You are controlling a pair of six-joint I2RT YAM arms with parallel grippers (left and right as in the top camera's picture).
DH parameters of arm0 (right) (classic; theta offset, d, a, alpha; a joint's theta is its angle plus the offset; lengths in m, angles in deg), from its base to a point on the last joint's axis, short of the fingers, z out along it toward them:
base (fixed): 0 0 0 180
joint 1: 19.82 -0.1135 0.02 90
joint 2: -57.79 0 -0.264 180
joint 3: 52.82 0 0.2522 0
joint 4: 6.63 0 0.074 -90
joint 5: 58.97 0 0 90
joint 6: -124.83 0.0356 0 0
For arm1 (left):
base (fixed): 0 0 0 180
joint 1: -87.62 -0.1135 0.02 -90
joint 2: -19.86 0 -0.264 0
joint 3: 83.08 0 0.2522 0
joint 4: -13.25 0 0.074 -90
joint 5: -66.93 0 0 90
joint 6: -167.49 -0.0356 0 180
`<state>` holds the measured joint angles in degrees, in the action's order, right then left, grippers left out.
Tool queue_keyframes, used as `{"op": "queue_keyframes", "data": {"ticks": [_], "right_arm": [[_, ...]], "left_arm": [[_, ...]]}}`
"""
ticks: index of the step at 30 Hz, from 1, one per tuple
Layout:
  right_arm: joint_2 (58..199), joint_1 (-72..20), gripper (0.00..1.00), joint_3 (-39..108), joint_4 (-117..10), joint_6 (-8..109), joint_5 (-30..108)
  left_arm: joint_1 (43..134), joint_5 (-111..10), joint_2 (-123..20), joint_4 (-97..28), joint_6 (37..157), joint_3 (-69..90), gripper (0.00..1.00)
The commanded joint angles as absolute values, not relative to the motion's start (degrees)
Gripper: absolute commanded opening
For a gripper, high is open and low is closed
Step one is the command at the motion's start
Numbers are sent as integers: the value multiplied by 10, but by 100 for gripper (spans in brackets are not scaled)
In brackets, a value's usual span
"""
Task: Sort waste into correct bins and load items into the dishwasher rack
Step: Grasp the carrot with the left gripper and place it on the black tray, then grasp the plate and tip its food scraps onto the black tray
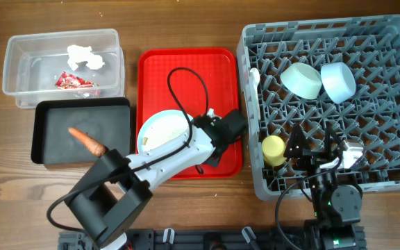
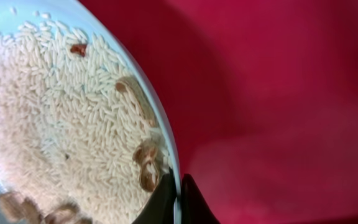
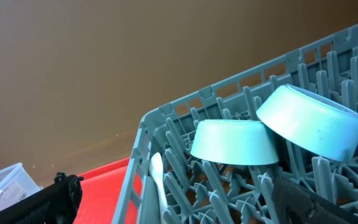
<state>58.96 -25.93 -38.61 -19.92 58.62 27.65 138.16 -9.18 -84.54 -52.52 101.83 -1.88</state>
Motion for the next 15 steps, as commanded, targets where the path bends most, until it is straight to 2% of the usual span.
{"op": "queue_keyframes", "data": {"ticks": [1,8,15], "right_arm": [[588,-256,100,-388,-197,590,285],[588,-256,100,-388,-197,590,285],[588,-256,100,-388,-197,590,285]], "left_arm": [[1380,-85,-809,-571,986,47,4],[1371,-61,-776,-651,974,108,4],[1290,-61,-721,-697,943,108,4]]}}
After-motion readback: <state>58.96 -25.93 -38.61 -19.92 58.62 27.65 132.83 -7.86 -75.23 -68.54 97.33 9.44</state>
